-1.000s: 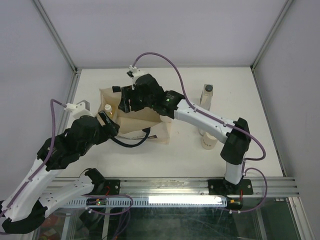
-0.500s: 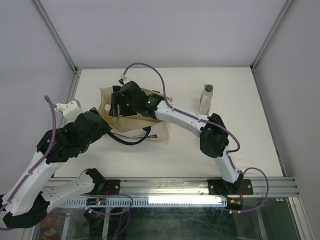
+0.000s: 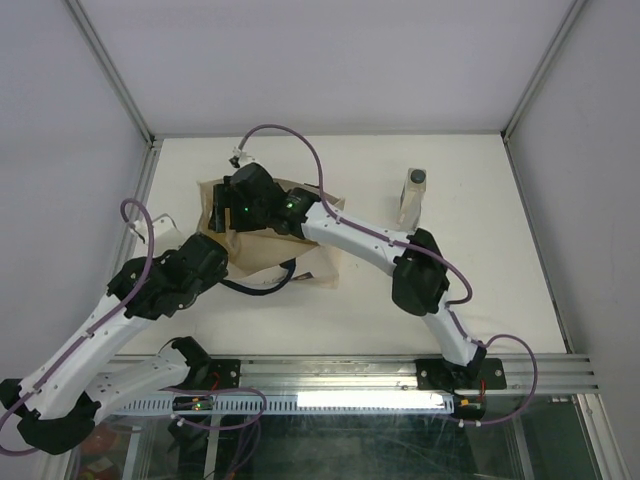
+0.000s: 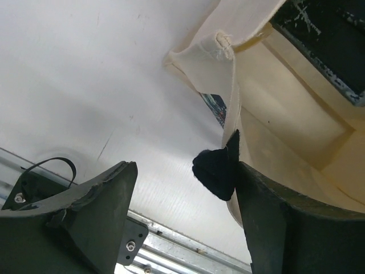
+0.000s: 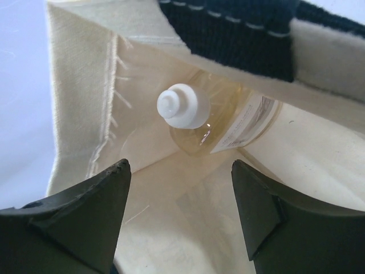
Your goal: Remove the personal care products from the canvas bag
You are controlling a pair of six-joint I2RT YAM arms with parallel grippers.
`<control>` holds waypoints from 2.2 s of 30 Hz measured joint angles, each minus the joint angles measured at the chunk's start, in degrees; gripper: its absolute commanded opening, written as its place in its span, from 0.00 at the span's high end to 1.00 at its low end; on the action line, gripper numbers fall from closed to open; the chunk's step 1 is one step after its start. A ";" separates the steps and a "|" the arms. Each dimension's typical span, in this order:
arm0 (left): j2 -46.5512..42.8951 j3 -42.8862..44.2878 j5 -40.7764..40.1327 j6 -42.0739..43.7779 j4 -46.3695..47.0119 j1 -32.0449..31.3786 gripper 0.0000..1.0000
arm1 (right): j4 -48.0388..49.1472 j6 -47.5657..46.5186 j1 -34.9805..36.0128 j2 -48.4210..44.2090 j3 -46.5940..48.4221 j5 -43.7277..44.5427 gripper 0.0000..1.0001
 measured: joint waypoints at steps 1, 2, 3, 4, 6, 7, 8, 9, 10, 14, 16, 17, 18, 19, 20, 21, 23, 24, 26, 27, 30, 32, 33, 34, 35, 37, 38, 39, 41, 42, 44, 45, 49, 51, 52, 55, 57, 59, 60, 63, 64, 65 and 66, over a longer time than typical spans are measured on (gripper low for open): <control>-0.59 -0.50 0.37 -0.57 0.00 0.00 0.32 | -0.26 0.00 0.24 0.46 0.52 0.74 0.24; -1.55 -1.11 0.85 -1.07 0.11 0.00 0.33 | -0.48 0.04 0.50 0.92 0.87 1.42 0.22; -2.71 -1.68 1.18 -1.60 0.22 0.00 0.34 | -0.90 0.09 0.85 1.40 1.33 2.25 0.21; -3.72 -2.16 1.42 -2.08 0.33 0.00 0.34 | -1.31 0.13 1.22 1.90 1.73 3.06 0.20; -6.34 -3.50 2.12 -3.15 0.76 0.00 0.36 | -2.27 0.07 2.01 3.02 2.82 4.83 0.19; -7.63 -4.17 2.47 -3.80 0.92 0.00 0.36 | -2.56 0.00 2.32 3.48 3.26 5.53 0.18; -8.52 -4.72 2.69 -4.11 1.09 0.00 0.37 | -2.99 -0.07 2.71 4.09 3.93 6.51 0.17; -9.38 -5.40 2.93 -4.48 1.40 0.00 0.37 | -3.37 -0.24 3.06 4.76 4.68 7.39 0.14; -10.01 -6.05 3.34 -4.96 1.64 0.00 0.36 | -3.76 -0.48 3.39 5.49 5.62 8.31 0.13; -10.14 -6.99 4.42 -5.60 2.47 0.00 0.36 | -6.80 -1.60 4.39 9.27 11.65 12.46 0.10; -10.10 -6.99 4.52 -5.64 2.82 0.00 0.37 | -7.89 -2.38 4.83 11.28 14.67 14.84 0.09; -10.05 -6.99 4.63 -5.64 2.86 0.00 0.37 | -8.31 -2.64 4.94 11.82 15.43 15.85 0.09; -9.99 -6.99 4.87 -5.64 2.91 0.00 0.37 | -8.63 -2.95 5.03 12.39 16.02 16.96 0.08; -9.88 -6.99 5.03 -5.62 2.91 0.00 0.37 | -8.85 -3.28 5.11 12.92 16.50 18.10 0.08; -9.75 -6.99 5.33 -5.62 2.95 0.00 0.38 | -8.94 -3.58 5.20 13.38 16.90 19.04 0.08; -9.60 -6.99 5.42 -5.62 2.97 0.00 0.38 | -8.90 -4.37 5.31 14.08 17.40 20.37 0.08; -9.49 -6.99 5.60 -5.62 3.06 0.00 0.38 | -8.94 -5.51 5.44 15.17 18.16 22.21 0.08; -9.49 -6.99 5.64 -5.62 3.06 0.00 0.37 | -8.87 -6.14 5.46 15.82 18.69 23.10 0.10; -9.49 -6.99 5.64 -5.62 3.10 0.00 0.38 | -8.70 -7.28 5.46 17.22 20.15 24.20 0.15; -9.49 -6.99 5.66 -5.62 3.10 0.00 0.38 | -8.63 -7.85 5.49 17.81 20.90 24.63 0.20; -9.49 -6.99 5.79 -5.62 3.17 0.00 0.38 | -8.26 -9.79 5.64 19.08 22.58 25.79 0.31; -9.49 -6.99 5.84 -5.60 3.17 0.00 0.37 | -8.02 -10.99 5.99 19.15 22.73 26.12 0.40; -9.49 -6.99 5.84 -5.57 3.19 0.00 0.37 | -8.02 -11.67 6.16 19.15 22.77 26.34 0.43; -9.49 -6.99 5.84 -5.55 3.19 0.00 0.37 | -8.04 -12.24 6.32 19.15 22.77 26.67 0.44; -9.49 -6.99 5.84 -5.55 3.26 0.00 0.37 | -8.15 -12.74 6.40 19.15 22.86 27.04 0.45; -9.49 -6.99 5.84 -5.51 3.45 0.00 0.36 | -8.20 -13.68 6.45 19.12 22.86 27.34 0.50; -9.49 -6.99 5.81 -5.46 3.56 0.00 0.36 | -8.22 -14.16 6.45 19.08 22.86 27.36 0.52; -9.49 -6.99 5.81 -5.44 3.74 0.00 0.36 | -8.24 -14.64 6.43 19.06 22.86 27.36 0.54; -9.49 -6.99 5.81 -5.40 3.96 0.00 0.35 | -8.33 -16.06 6.43 18.95 22.86 27.26 0.61; -9.49 -6.99 5.81 -5.35 4.02 0.00 0.35 | -8.39 -16.65 6.43 18.86 22.80 27.19 0.63; -9.49 -6.99 5.81 -5.22 4.33 0.00 0.35 | -8.28 -18.12 6.40 17.99 21.55 26.82 0.72; -9.49 -6.99 5.81 -5.18 4.39 0.00 0.35 | -8.41 -18.88 6.40 17.44 20.85 26.56 0.76; -9.46 -6.99 5.81 -5.09 4.57 0.00 0.35 | -9.09 -20.98 6.19 16.24 19.56 25.53 1.00; -9.44 -6.99 5.81 -5.05 4.92 0.00 0.35 | -9.42 -21.22 6.01 16.13 19.52 25.14 1.00; -9.44 -6.99 5.81 -5.03 5.05 0.00 0.35 | -9.51 -21.29 5.88 16.09 19.52 24.85 1.00; -9.42 -6.99 5.81 -5.01 5.46 0.00 0.35 | -10.16 -21.18 5.49 15.82 19.52 23.98 1.00; -9.42 -6.99 5.81 -5.01 5.64 0.00 0.35 | -10.69 -20.83 5.20 15.54 19.52 23.41 1.00; -9.42 -6.99 5.81 -5.01 5.66 0.00 0.34 | -11.32 -19.85 4.74 15.23 19.47 22.62 1.00; -9.42 -6.99 5.81 -5.01 5.68 0.00 0.34 | -11.45 -19.23 4.44 14.91 19.15 22.10 1.00; -9.42 -6.99 5.81 -5.01 5.81 0.00 0.34 | -12.17 -16.83 3.41 13.42 17.42 20.52 1.00; -9.42 -6.99 5.81 -5.01 5.86 0.00 0.34 | -12.74 -16.13 3.02 12.94 17.14 20.13 1.00; -9.42 -6.99 5.81 -5.01 5.95 0.00 0.34 | -13.20 -15.43 2.62 12.52 16.79 19.80 1.00; -9.42 -6.99 5.81 -5.01 6.08 0.00 0.34 | -13.62 -14.82 2.23 11.98 16.44 19.54 1.00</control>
